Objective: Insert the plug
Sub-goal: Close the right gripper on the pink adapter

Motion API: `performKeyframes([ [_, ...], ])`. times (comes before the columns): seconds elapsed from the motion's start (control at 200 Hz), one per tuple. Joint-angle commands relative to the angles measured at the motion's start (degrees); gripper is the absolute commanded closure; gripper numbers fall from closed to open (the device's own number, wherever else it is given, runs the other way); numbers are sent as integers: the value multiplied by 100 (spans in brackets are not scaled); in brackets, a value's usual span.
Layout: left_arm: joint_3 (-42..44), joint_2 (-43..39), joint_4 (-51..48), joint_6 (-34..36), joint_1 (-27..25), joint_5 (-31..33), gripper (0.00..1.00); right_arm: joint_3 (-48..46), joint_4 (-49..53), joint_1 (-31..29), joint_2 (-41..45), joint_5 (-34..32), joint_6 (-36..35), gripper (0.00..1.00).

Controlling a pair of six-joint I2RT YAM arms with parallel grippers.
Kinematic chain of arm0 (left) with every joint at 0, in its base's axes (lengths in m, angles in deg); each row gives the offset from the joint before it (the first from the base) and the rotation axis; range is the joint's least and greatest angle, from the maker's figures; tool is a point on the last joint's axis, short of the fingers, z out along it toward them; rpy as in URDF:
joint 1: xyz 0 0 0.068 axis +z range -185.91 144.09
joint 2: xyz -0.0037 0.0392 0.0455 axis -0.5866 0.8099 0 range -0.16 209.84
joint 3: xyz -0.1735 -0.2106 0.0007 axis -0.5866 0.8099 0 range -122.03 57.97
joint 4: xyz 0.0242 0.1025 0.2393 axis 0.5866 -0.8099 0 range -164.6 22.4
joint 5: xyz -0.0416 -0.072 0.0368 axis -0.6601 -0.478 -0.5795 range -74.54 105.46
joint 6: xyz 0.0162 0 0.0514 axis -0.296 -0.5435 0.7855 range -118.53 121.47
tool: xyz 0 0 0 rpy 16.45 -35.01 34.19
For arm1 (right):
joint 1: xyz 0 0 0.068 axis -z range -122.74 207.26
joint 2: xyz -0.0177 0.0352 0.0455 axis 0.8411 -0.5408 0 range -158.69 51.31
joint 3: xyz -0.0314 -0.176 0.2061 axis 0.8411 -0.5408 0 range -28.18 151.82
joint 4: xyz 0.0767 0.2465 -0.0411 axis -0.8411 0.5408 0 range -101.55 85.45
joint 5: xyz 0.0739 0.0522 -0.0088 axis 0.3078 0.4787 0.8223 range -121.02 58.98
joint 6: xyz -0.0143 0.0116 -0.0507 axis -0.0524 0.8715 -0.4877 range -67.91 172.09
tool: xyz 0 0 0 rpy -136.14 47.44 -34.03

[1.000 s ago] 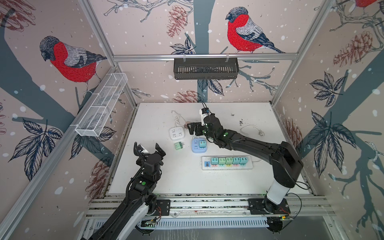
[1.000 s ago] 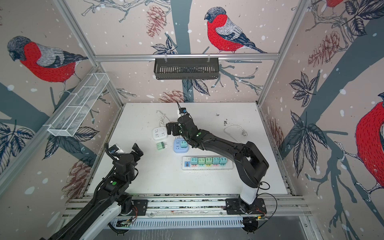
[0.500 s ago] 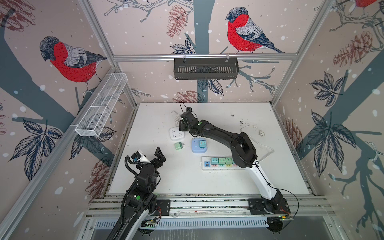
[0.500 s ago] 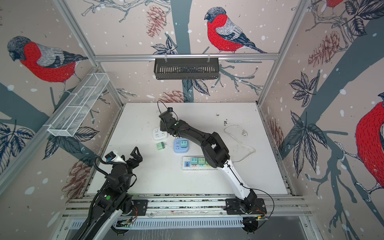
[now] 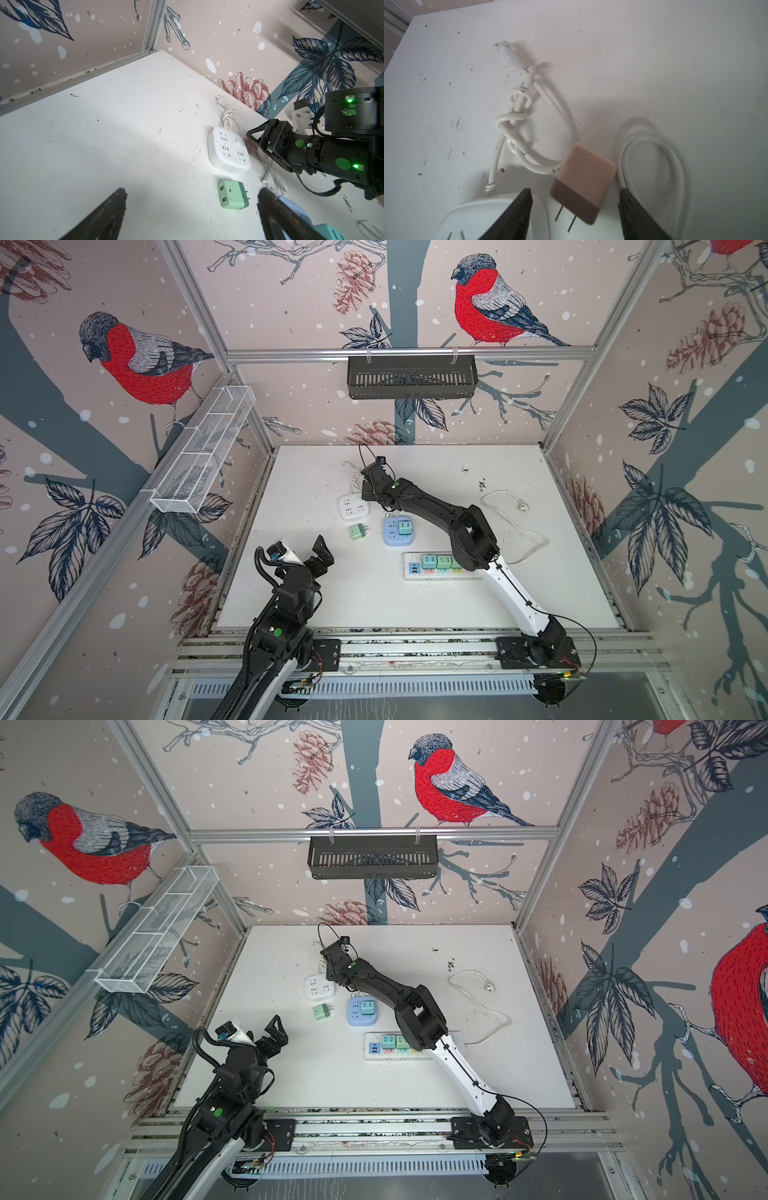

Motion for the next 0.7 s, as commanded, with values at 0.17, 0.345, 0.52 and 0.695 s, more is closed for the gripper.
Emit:
performKeyframes([
  [0.17, -16, -130, 93, -14, 1, -43, 2, 179, -281, 131, -377, 61, -16, 29],
  [0.345, 8, -226, 71, -12, 4, -58, 2, 455, -212, 78, -568, -262, -139, 35],
  [0.52, 2, -199, 85, 5, 5, -86, 2, 415, -120, 60, -593, -568, -181, 47],
  [0.695, 11, -226, 77, -7, 5, -60, 2, 204, 103, -93, -375, -873, -406, 57],
])
